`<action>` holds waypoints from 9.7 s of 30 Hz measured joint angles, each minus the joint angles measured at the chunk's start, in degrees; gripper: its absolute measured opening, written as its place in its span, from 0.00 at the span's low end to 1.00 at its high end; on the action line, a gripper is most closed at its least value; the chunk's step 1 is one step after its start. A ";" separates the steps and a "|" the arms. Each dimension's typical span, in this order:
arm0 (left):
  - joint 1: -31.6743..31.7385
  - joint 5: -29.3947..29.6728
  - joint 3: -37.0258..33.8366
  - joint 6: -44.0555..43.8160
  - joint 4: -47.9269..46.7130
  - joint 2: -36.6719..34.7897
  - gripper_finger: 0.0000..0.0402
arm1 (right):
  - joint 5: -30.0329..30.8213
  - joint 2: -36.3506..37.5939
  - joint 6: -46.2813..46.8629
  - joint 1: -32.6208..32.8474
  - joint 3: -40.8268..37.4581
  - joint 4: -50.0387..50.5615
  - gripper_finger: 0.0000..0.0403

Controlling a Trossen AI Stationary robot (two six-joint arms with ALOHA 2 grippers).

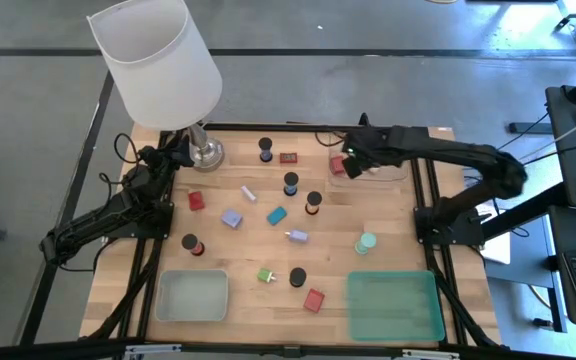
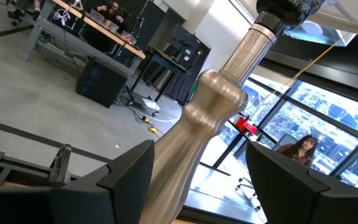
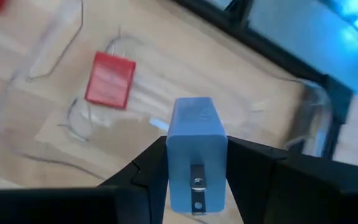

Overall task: Pick & Place Office items
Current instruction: Put the right blue charger adapter into the transparent bin, then put the light green hourglass into the green bin, then put the orange hourglass into the green bin

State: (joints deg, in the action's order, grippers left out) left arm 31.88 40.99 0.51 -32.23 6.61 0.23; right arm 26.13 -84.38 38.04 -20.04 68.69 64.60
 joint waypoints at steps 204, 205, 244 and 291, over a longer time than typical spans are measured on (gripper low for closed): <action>-0.02 -0.04 0.00 0.02 -0.02 0.00 0.62 | -37.49 1.14 58.97 78.06 -10.62 1.62 0.51; -0.01 -0.07 0.00 0.02 -0.01 0.02 0.62 | -37.49 0.60 58.97 78.02 -10.62 1.75 0.51; -0.01 -0.08 0.00 0.02 -0.01 0.02 0.62 | -30.65 10.50 54.38 76.62 -10.62 3.17 0.68; 0.00 -0.09 0.00 0.01 -0.44 0.02 0.62 | -7.99 2.46 43.64 26.84 -10.61 -35.63 0.88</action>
State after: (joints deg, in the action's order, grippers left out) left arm 31.88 40.91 0.51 -32.22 6.17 0.25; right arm 18.14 -81.92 81.67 6.80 58.07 28.97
